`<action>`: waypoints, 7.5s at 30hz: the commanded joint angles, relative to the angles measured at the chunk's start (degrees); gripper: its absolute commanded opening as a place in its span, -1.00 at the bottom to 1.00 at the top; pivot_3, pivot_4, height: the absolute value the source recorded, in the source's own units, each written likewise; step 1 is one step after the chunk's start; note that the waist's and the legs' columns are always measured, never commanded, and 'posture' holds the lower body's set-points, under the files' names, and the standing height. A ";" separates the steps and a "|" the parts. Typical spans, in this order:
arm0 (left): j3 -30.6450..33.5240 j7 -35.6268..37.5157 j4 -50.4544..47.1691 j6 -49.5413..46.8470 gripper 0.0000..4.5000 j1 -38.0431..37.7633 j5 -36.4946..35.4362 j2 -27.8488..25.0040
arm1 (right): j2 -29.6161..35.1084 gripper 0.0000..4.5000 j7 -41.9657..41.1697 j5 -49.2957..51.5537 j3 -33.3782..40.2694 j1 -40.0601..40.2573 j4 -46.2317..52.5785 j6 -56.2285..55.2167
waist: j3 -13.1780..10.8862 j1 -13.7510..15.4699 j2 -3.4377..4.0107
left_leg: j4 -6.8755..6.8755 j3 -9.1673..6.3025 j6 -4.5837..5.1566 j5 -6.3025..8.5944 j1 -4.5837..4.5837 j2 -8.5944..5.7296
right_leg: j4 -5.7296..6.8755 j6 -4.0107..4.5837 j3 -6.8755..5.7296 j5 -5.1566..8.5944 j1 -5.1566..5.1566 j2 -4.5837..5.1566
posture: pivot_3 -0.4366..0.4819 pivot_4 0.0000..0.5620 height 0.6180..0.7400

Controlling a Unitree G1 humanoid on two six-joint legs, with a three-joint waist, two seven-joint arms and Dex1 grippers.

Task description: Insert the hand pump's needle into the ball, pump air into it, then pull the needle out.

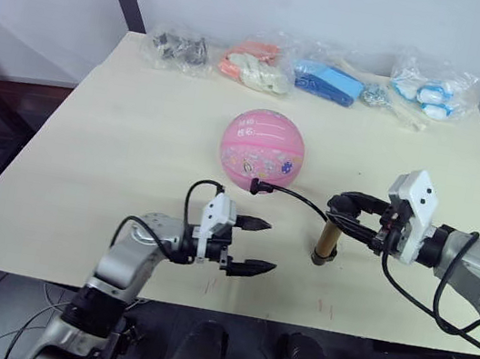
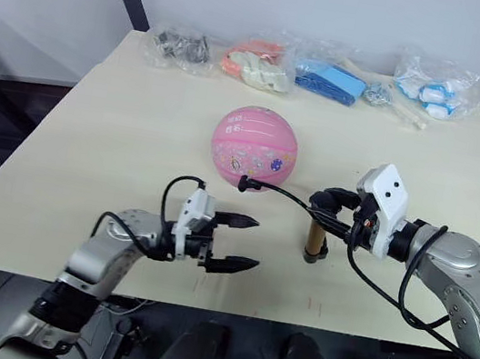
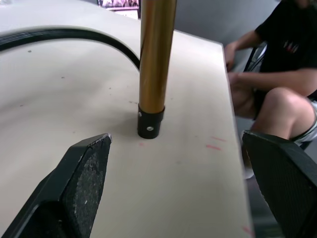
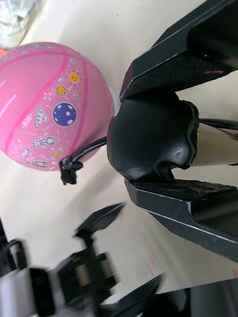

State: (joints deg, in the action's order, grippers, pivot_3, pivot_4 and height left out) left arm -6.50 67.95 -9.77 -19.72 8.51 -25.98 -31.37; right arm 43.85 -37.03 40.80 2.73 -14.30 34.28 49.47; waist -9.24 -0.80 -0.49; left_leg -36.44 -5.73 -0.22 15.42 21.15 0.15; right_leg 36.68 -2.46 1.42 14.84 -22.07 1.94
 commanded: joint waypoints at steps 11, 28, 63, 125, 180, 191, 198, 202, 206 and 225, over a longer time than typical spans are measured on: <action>12.81 2.29 -12.19 -9.31 1.00 -2.26 -16.02 -10.81 | 5.19 -0.15 2.06 6.73 0.74 -7.75 3.84 13.79 | -0.41 0.14 0.10 | -0.08 0.03 -0.07 -0.04 0.85 -0.04 | 0.06 0.16 -0.02 -0.13 -0.83 0.10 | -0.05 -0.47 1.00; 17.48 5.34 -9.08 -8.26 1.00 -5.62 -17.18 -15.51 | 12.84 -0.15 -5.16 4.71 -17.76 -30.19 5.97 23.05 | -0.74 -0.14 0.18 | -0.23 0.20 -0.28 -0.17 1.52 -0.06 | 0.23 0.18 0.04 -0.17 -1.58 0.09 | -0.05 -0.47 1.00; 18.81 15.12 5.79 4.37 1.00 -9.45 -9.66 -18.50 | -2.00 0.89 -27.70 -33.75 -55.85 -37.09 -19.28 3.96 | -0.72 -0.22 0.13 | -1.04 0.16 -0.41 -0.25 1.59 -0.50 | 1.20 -0.04 0.08 -0.31 -1.71 0.41 | -0.05 -0.47 1.00; 8.17 9.02 43.60 9.16 1.00 39.94 5.24 -5.83 | -17.52 0.95 0.97 -20.34 -12.29 -3.05 14.12 -5.13 | -0.68 -1.58 -0.18 | -1.38 0.02 -0.69 -0.46 1.46 -0.26 | 1.67 0.24 0.05 -0.50 -1.61 -0.02 | -0.05 -0.47 1.00; -0.46 1.19 58.19 13.95 1.00 49.61 23.04 1.99 | -24.47 -0.13 2.39 -60.60 -37.39 -19.90 -19.11 -25.92 | -0.39 -1.29 -0.27 | -1.85 -0.14 -0.68 -0.45 1.24 -0.51 | 2.17 0.10 0.06 -0.40 -1.34 0.08 | -0.05 -0.47 1.00; -0.39 0.67 58.04 13.70 1.00 49.38 23.03 1.85 | -25.66 -0.36 2.36 -62.83 -36.71 -18.09 -18.58 -25.57 | -0.31 -1.27 -0.27 | -1.85 -0.15 -0.68 -0.45 1.21 -0.51 | 2.16 0.10 0.05 -0.40 -1.32 0.08 | -0.05 -0.47 1.00; -0.47 0.50 57.94 13.49 1.00 49.35 22.93 1.75 | -26.81 -0.36 4.20 -64.95 -36.21 -16.98 -19.07 -25.92 | -0.30 -1.31 -0.27 | -1.80 -0.13 -0.68 -0.45 1.00 -0.52 | 2.15 0.09 0.07 -0.39 -1.16 0.08 | -0.05 -0.47 1.00; -0.50 0.37 57.94 13.50 1.00 49.40 22.95 1.69 | -27.30 -0.36 5.44 -66.86 -36.56 -16.50 -19.46 -25.87 | -0.30 -1.31 -0.26 | -1.79 -0.11 -0.68 -0.45 0.95 -0.52 | 2.15 0.09 0.08 -0.38 -1.11 0.08 | -0.05 -0.47 1.00; -0.52 0.27 57.84 13.40 1.00 49.38 22.91 1.71 | -27.76 -0.36 5.96 -68.18 -36.76 -16.10 -19.93 -25.99 | -0.30 -1.31 -0.27 | -1.78 -0.11 -0.68 -0.45 0.93 -0.52 | 2.15 0.08 0.09 -0.38 -1.10 0.08 | -0.05 -0.47 1.00; -0.68 -0.53 57.52 12.78 1.00 49.14 23.02 1.81 | -29.24 -0.84 7.90 -72.78 -37.60 -14.66 -20.83 -28.16 | -0.29 -1.37 -0.28 | -1.76 -0.10 -0.68 -0.45 0.85 -0.52 | 2.14 0.08 0.10 -0.37 -1.04 0.08 | -0.05 -0.47 1.00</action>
State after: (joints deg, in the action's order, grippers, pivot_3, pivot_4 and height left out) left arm -4.65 69.91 46.15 -5.83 59.41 -6.80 -29.75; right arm 14.79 -29.30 -31.32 -34.83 -29.25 12.76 21.86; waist -9.53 -2.16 -0.77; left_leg -38.20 -5.83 -0.90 14.97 22.00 -0.36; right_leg 38.82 -2.38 1.52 14.47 -23.12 2.02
